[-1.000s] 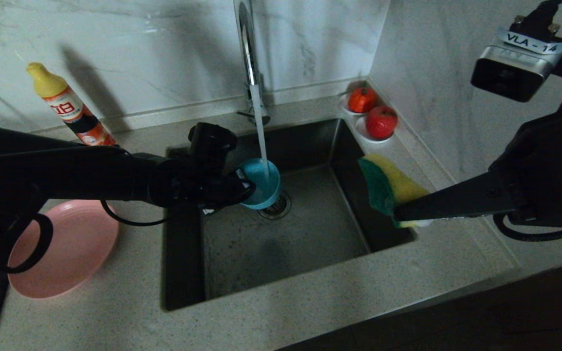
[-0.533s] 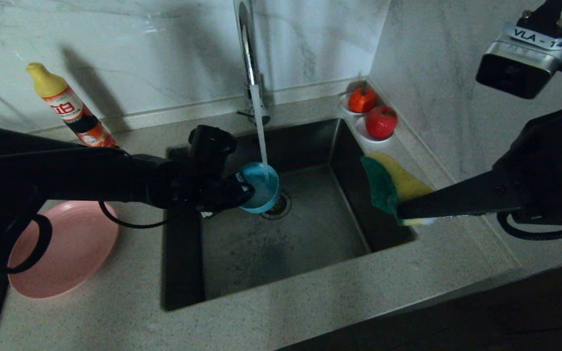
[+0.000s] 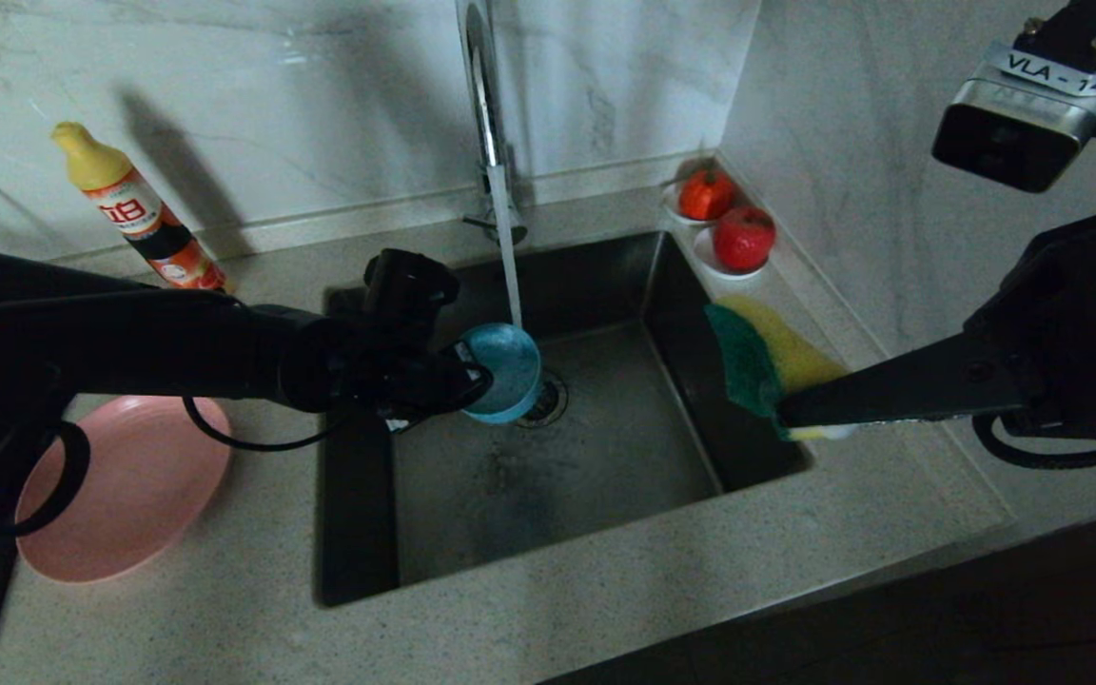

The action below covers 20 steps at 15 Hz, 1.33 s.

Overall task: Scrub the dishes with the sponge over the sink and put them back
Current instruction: Rinse the bowl

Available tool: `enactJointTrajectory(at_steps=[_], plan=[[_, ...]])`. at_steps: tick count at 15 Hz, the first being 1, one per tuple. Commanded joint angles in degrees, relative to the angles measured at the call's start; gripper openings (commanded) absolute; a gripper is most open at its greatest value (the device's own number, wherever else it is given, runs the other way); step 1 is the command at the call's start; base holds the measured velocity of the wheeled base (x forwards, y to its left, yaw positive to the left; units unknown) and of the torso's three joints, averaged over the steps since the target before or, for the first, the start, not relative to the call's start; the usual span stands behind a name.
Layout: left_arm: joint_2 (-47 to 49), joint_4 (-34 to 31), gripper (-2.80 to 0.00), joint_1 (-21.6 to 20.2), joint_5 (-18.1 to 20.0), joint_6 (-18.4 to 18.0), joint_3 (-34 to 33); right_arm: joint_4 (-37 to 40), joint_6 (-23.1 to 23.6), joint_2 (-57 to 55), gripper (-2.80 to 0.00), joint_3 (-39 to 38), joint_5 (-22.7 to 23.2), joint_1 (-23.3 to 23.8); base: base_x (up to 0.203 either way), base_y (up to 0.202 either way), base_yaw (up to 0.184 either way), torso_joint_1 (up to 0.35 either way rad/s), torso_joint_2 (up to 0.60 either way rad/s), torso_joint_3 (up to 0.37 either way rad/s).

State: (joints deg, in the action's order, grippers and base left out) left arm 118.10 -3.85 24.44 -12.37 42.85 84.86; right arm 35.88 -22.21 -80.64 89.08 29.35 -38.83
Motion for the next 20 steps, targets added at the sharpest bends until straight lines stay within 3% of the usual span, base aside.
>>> enactJointTrajectory(at_steps=[1,4,7,11,13,17,20], plan=[[-0.50,-0.36,-2.80,-0.01,-0.11,0.22,-0.31,0.18,-0.11,0.05,-2.80,-0.11,0.18,-0.02,0.000,0.000,0.000,0.000,0.00,0.000],[-1.20,-2.53,-2.80,-0.01,-0.11,-0.72,-1.52,0.25,-0.11,0.13,-2.80,-0.13,0.18,-0.02,0.000,0.000,0.000,0.000,0.00,0.000],[-3.09,-3.60,-2.80,-0.28,-0.72,-4.70,-3.64,0.25,-0.11,0.58,-2.80,-0.40,0.09,0.07,0.000,0.000,0.000,0.000,0.00,0.000],[-5.32,-3.11,-2.80,-1.23,-8.24,-11.26,-6.16,0.25,-0.11,0.76,-2.80,-0.40,0.15,0.07,0.000,0.000,0.000,0.000,0.00,0.000],[-6.96,-2.82,-2.80,-2.14,-13.12,-17.13,-6.48,0.25,-0.11,0.92,-2.80,-0.48,0.10,0.07,0.000,0.000,0.000,0.000,0.00,0.000],[-12.49,0.91,-2.80,-3.06,-15.44,-28.62,-7.67,0.02,-0.11,1.10,-2.80,-1.95,0.09,0.13,0.000,0.000,0.000,0.000,0.00,0.000],[-17.14,14.27,-2.80,-3.06,-15.99,-42.57,-12.90,-1.10,-0.23,1.28,-2.80,-2.50,0.09,0.14,0.000,0.000,0.000,0.000,0.00,0.000]])
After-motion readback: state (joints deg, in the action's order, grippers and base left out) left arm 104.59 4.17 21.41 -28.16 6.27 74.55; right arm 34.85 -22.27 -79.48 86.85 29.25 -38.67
